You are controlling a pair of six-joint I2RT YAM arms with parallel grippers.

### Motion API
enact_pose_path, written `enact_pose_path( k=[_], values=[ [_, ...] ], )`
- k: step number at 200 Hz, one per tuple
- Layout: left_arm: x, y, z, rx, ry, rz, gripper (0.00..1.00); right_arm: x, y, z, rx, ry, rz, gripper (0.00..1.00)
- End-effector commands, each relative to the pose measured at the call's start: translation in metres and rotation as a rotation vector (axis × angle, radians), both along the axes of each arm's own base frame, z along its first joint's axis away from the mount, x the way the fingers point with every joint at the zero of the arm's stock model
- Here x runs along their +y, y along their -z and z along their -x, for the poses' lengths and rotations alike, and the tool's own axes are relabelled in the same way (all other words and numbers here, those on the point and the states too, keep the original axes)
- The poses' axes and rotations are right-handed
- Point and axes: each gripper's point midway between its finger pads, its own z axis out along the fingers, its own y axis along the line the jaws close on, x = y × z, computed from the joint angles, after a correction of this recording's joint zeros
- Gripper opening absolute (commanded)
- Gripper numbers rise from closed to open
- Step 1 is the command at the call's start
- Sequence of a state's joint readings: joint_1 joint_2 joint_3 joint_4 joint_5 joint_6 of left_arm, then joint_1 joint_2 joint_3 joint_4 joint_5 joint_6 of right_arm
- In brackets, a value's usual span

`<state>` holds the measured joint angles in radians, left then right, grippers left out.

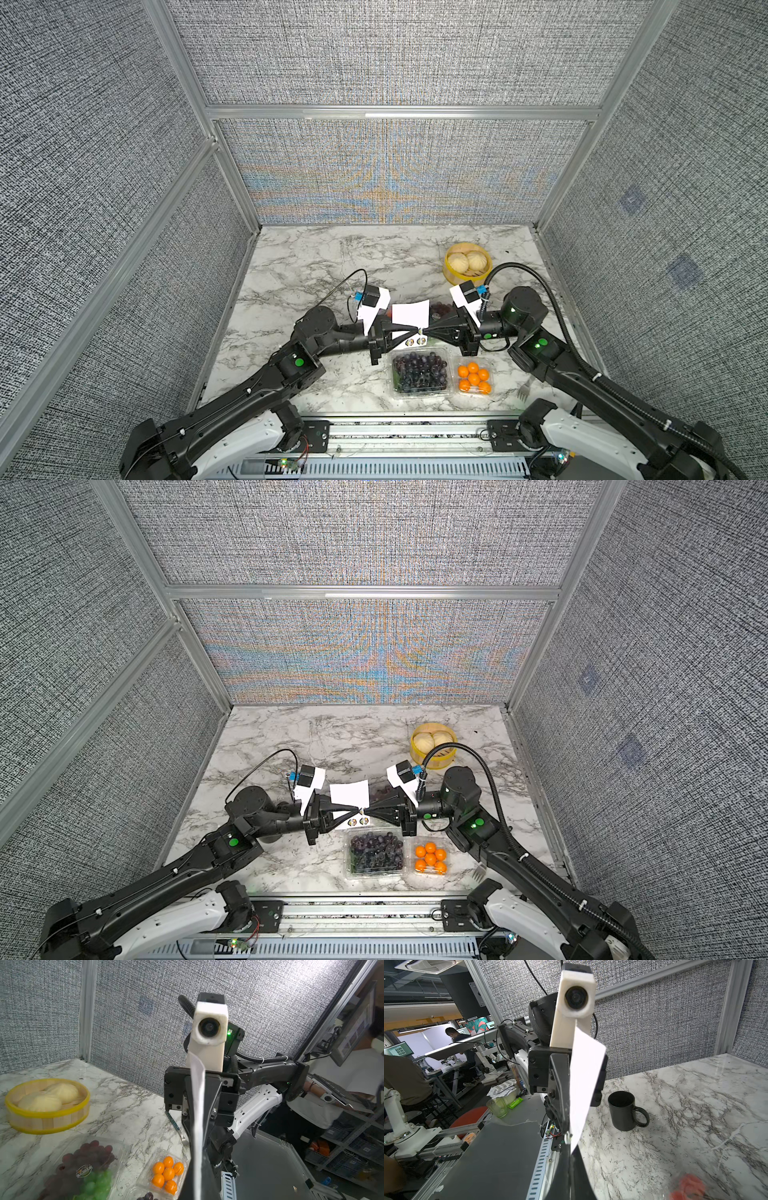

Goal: Label fruit boxes
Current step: Adjust the label sticker.

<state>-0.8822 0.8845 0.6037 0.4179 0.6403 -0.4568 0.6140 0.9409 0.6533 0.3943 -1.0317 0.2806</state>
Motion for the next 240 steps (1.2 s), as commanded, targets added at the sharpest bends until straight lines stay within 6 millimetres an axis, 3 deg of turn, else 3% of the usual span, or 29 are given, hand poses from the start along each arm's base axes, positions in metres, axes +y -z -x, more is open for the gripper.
enact_pose_path(
  k=[1,64,117,166,240],
  values=[
    [-0.001,-0.012,0.011,-0.018,0.063,0.045,0.00,0.002,-0.003,-0.001,-0.023,-0.009,-0.009,0.00],
    [-0.001,-0.006,0.008,-0.016,0.051,0.029,0.00,-0.001,-0.002,-0.006,-0.027,0.015,-0.012,0.00],
    [-0.007,-0.002,0.003,-0.005,0.046,0.028,0.00,0.004,-0.002,0.001,0.010,-0.065,-0.033,0.00],
    [-0.004,0.008,-0.007,-0.004,-0.022,-0.008,0.00,-0.004,-0.007,0.015,-0.018,-0.085,-0.057,0.00],
    [0.000,0.005,-0.001,0.001,-0.006,0.013,0.00,-0.004,-0.006,0.014,-0.013,-0.079,-0.054,0.00]
  ],
)
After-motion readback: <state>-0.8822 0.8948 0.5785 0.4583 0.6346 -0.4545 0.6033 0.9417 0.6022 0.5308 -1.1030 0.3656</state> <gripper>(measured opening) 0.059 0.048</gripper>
